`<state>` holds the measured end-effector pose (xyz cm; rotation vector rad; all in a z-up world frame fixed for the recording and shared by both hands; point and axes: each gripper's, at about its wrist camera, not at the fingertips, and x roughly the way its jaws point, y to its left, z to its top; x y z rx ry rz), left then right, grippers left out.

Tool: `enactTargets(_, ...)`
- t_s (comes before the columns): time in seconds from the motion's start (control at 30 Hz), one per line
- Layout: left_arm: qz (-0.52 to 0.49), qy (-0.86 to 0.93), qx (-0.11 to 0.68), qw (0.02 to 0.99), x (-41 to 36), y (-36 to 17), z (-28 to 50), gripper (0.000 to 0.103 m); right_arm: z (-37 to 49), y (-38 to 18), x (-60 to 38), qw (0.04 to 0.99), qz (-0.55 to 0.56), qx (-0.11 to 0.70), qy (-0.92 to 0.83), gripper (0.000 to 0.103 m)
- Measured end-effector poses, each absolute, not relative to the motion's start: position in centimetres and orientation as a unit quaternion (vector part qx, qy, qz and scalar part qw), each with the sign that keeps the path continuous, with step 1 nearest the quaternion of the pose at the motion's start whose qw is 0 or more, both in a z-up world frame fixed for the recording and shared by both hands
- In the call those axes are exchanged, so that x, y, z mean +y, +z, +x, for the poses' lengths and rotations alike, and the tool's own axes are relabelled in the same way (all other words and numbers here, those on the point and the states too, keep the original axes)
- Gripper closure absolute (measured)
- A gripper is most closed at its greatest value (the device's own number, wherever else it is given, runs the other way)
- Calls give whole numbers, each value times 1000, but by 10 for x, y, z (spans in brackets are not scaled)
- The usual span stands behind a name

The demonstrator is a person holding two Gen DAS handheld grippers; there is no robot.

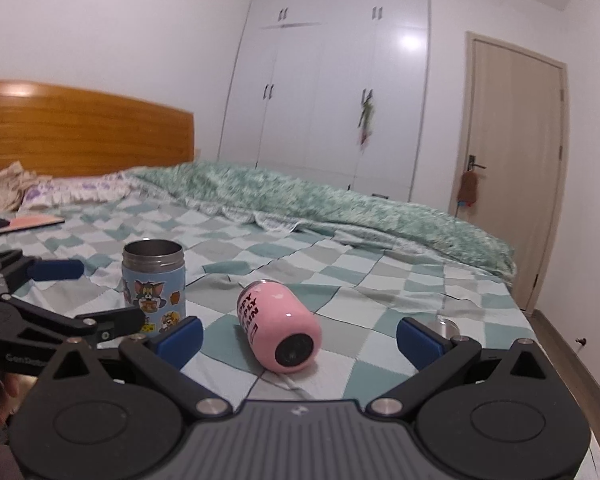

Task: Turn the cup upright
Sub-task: 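Move the right gripper toward the pink cup lying on its side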

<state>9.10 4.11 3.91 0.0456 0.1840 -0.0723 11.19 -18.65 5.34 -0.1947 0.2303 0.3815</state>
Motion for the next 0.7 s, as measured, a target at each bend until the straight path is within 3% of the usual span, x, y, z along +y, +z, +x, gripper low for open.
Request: enactTargets(0.7,32,-63,132,989,142,44,147,0,246,28,-93,929,-178,239,220,0)
